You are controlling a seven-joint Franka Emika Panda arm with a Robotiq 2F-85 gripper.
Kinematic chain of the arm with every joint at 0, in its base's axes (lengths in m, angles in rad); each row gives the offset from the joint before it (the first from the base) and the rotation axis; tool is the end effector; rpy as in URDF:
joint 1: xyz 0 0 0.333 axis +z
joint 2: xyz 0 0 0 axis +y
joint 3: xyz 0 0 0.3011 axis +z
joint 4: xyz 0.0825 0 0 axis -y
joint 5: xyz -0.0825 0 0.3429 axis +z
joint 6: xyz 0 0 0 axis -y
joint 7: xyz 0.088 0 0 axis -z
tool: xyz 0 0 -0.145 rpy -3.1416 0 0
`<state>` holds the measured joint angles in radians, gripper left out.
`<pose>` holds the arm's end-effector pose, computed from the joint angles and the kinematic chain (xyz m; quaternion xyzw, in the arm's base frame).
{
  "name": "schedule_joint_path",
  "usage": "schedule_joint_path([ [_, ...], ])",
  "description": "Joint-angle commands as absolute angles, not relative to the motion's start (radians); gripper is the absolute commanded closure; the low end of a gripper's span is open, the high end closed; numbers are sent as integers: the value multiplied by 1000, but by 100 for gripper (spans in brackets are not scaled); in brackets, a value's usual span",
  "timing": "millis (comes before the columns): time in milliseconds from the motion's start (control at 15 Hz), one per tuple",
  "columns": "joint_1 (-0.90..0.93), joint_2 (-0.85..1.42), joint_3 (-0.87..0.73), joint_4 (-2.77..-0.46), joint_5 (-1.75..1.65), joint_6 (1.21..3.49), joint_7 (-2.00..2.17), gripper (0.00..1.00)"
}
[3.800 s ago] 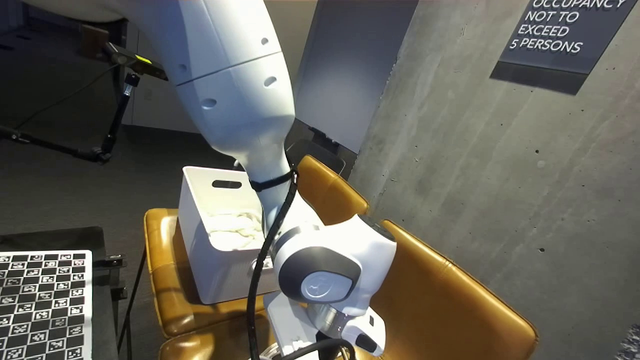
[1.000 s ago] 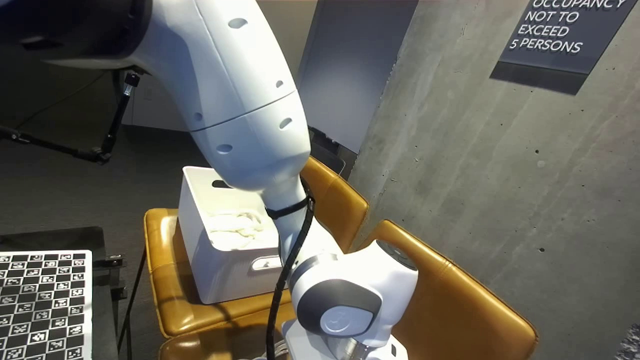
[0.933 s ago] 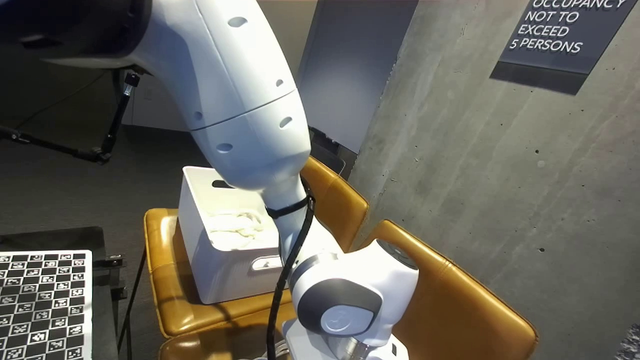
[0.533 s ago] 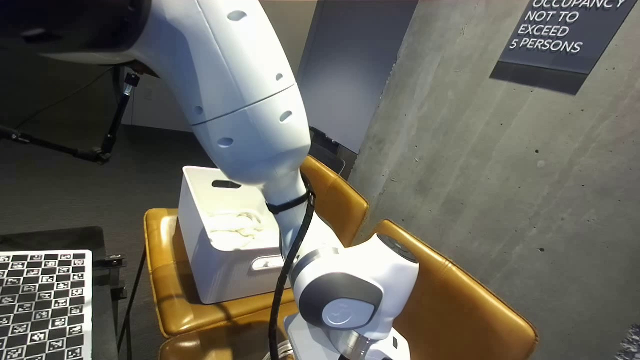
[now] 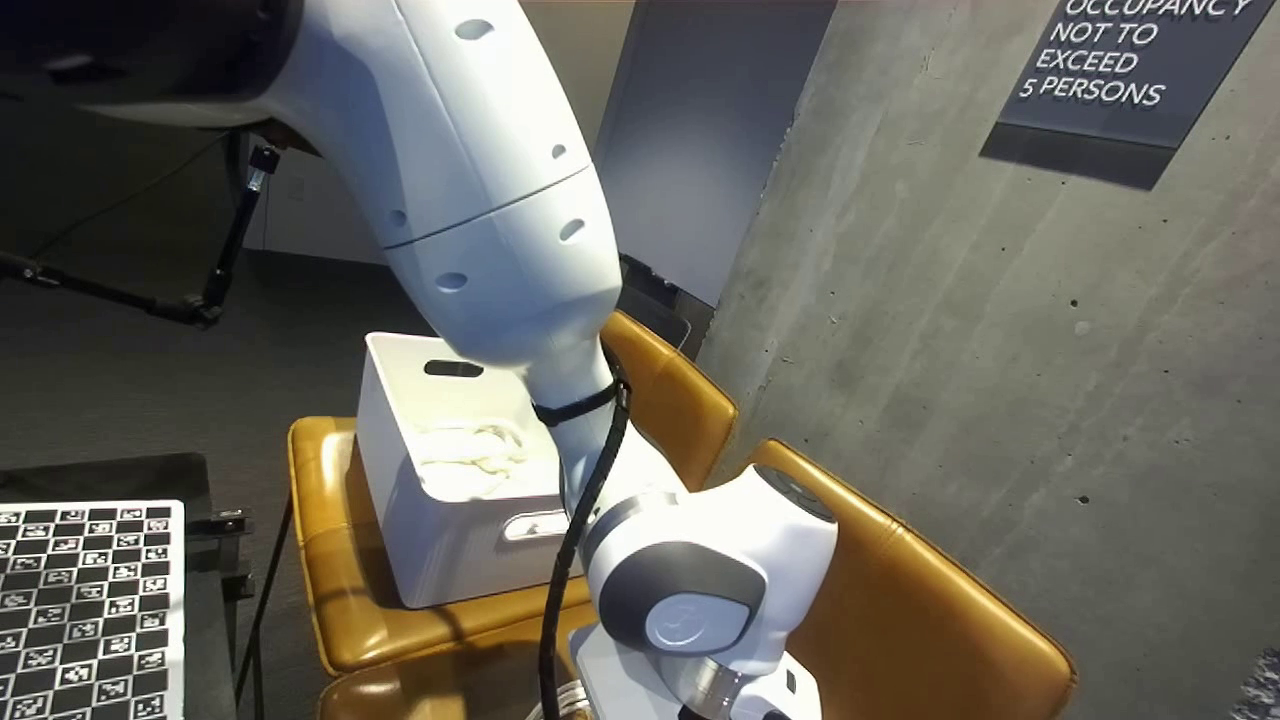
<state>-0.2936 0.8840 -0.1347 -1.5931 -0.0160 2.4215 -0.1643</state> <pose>0.5874 -0.2613 0.0956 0.9928 -0.1023 -0.0402 0.0481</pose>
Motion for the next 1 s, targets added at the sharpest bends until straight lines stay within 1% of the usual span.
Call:
schedule_joint_path([
  [0,-284,792,-128,-1658,-22,2421,-169,99],
  [467,-238,583,-117,-1789,-21,2418,-168,99],
  [933,-151,292,-58,-1883,3,2342,-157,99],
])
